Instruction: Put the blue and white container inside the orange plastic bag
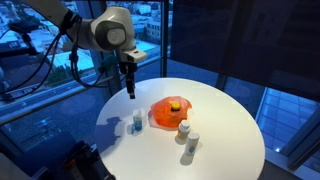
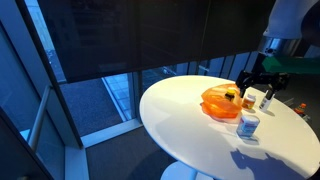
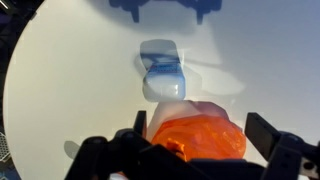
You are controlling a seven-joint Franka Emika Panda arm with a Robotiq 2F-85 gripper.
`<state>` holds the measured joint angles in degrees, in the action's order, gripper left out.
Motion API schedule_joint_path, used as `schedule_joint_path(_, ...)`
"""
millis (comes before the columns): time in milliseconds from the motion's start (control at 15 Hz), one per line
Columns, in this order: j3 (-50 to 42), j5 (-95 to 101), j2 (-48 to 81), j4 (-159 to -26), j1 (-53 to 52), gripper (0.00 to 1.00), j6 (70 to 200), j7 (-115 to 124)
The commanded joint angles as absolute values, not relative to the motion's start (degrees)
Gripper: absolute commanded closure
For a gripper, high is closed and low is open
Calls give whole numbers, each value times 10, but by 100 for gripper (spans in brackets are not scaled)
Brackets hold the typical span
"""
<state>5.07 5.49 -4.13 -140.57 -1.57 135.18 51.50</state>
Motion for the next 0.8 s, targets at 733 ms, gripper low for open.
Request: schedule_joint_path(733,33,54,-17,-1415,-11,0,1374,507)
